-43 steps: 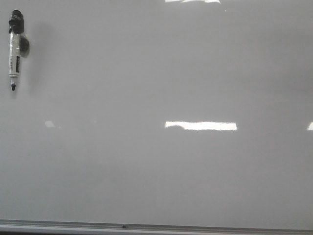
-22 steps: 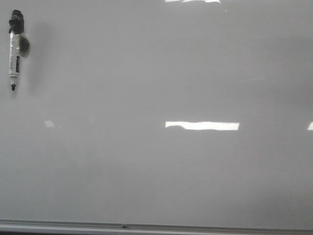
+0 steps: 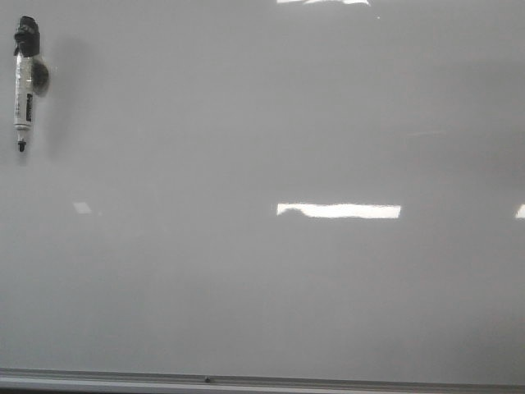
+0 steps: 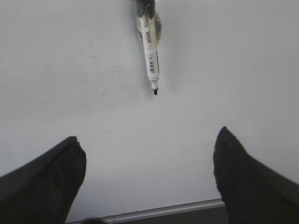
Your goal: Write number 4 on whiteboard
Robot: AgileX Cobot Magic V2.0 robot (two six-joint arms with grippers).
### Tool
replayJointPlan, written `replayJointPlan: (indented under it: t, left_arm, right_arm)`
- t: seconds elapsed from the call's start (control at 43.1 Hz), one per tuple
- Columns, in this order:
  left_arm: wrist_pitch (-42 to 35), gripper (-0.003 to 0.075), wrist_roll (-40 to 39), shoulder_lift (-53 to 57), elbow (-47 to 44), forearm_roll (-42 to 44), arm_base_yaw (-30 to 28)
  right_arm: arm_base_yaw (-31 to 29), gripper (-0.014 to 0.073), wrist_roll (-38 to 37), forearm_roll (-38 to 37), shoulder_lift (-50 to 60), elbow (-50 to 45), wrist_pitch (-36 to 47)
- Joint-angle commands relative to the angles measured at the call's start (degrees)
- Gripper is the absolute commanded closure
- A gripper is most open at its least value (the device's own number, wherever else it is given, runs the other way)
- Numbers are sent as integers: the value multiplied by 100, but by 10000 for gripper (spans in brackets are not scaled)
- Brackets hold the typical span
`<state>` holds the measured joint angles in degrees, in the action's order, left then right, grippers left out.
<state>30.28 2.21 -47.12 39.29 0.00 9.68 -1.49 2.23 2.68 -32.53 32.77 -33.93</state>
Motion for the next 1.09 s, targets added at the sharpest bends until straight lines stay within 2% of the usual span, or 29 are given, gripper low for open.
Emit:
replayJointPlan:
  t: [0.0, 0.394, 0.603, 1.067]
  left_arm:
    - [-587, 168, 6, -362, 339, -63, 108]
    - [-1495, 168, -5, -1869, 808, -157, 108]
    - [-1979, 168, -60, -2544, 1051, -290, -143]
    - [-3165, 171, -50, -3604, 1182, -323, -143]
  right_arm:
    - [-31, 2, 29, -6, -45, 155, 437]
    - [-31, 2, 29, -6, -45, 155, 437]
    - [-31, 2, 29, -6, -45, 155, 451]
    - [-31, 2, 29, -6, -45, 155, 456]
